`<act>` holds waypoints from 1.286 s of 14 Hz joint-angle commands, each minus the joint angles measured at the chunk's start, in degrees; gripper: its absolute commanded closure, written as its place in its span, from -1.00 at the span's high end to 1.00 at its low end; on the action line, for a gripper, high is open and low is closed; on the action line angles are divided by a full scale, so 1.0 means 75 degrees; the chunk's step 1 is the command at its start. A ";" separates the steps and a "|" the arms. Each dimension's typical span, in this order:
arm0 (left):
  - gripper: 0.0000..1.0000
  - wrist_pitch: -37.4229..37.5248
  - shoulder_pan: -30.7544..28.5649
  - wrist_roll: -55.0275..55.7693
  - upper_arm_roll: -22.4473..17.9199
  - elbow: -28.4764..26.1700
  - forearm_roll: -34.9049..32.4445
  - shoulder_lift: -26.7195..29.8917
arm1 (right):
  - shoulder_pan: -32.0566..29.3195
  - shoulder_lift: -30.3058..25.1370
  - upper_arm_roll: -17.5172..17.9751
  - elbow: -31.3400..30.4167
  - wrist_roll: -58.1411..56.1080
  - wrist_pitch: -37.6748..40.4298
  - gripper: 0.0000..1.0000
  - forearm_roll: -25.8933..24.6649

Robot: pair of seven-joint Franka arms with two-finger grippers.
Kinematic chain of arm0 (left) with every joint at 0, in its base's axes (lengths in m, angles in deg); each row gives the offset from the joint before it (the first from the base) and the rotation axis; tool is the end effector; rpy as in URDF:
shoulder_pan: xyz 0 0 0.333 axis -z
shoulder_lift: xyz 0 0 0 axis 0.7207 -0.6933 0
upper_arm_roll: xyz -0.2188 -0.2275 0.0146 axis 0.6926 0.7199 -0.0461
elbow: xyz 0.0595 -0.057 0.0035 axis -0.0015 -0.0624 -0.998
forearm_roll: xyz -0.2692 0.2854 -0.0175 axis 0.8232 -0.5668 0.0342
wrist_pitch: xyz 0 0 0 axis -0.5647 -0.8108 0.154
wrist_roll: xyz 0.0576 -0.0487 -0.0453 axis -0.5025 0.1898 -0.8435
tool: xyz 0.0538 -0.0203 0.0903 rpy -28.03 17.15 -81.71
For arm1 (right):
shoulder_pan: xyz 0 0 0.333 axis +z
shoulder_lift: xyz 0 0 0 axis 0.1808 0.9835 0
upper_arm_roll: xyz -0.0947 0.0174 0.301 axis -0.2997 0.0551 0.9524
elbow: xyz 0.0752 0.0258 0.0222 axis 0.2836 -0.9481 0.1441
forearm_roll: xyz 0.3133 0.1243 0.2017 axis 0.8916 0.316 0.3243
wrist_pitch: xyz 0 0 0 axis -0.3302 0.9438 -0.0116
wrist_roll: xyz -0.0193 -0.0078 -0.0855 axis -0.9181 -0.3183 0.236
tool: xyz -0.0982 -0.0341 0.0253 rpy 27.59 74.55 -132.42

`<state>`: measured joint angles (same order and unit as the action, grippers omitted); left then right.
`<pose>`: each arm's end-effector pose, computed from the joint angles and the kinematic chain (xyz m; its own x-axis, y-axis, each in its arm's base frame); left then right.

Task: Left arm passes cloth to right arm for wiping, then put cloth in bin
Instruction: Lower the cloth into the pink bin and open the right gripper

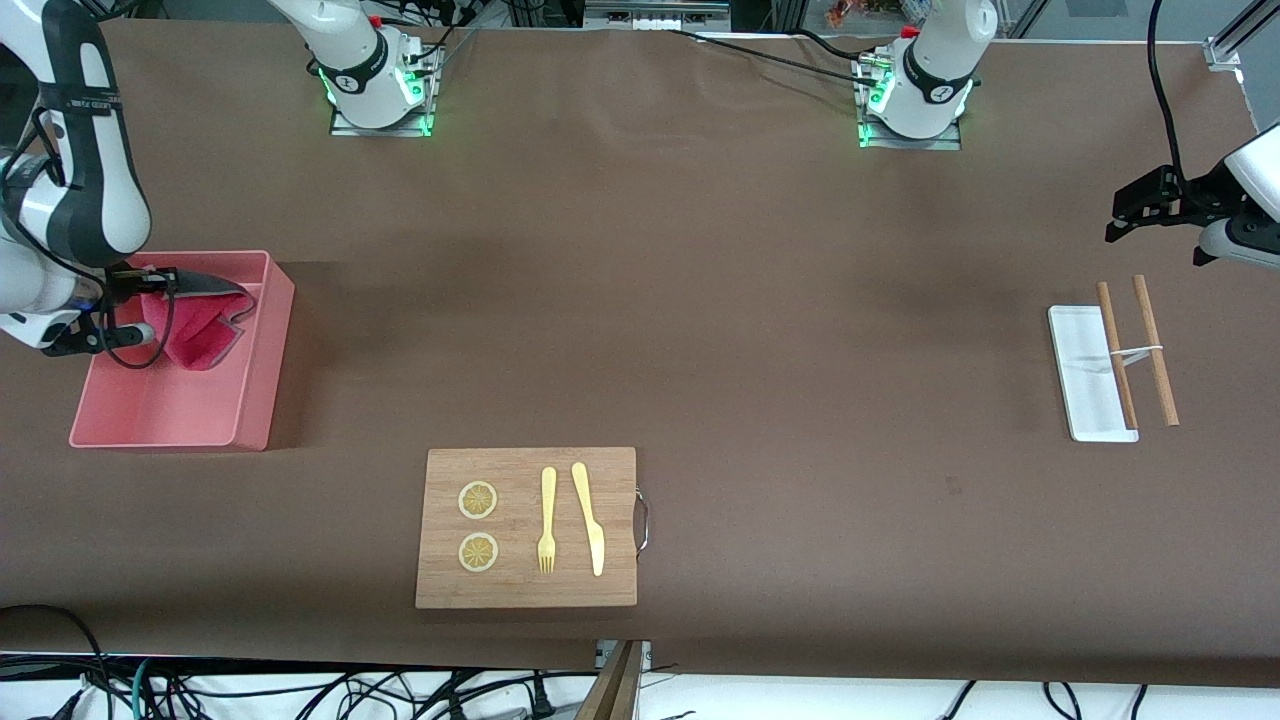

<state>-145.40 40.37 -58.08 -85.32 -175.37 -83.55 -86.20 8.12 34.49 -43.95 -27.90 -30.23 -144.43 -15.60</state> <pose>0.5424 0.0316 0.5960 0.9649 -0.2516 -0.0747 -0.2497 -0.9677 0.0342 0.5323 -0.1791 0.2975 0.9169 0.1468 -0.3712 0.1701 -0.9850 0.0305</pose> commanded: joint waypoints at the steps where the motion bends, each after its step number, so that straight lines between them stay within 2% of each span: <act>1: 1.00 0.0271 -0.0009 0.0037 -0.0031 0.0227 -0.0149 -0.0084 | -0.0080 0.0144 0.0059 -0.0176 0.0079 -0.0401 -1.00 0.0383; 8: 1.00 0.0294 0.0038 0.0048 0.0003 0.0380 -0.0160 -0.0120 | -0.0010 0.0766 0.0070 0.0010 0.0068 -0.1795 -1.00 0.0548; 13: 1.00 0.0294 0.0038 0.0048 -0.0009 0.0380 -0.0149 -0.0120 | 0.0154 0.1130 0.0129 0.1053 0.0032 -0.1809 -1.00 0.0865; 18: 1.00 0.0294 0.0050 0.0048 -0.0009 0.0380 -0.0149 -0.0120 | 0.0376 0.1259 0.0187 0.0832 0.0382 -0.1785 -1.00 0.1334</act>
<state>-144.47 40.43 -58.08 -85.42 -174.47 -83.55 -86.22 10.40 43.12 -42.64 -21.48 -29.22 -158.08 -6.77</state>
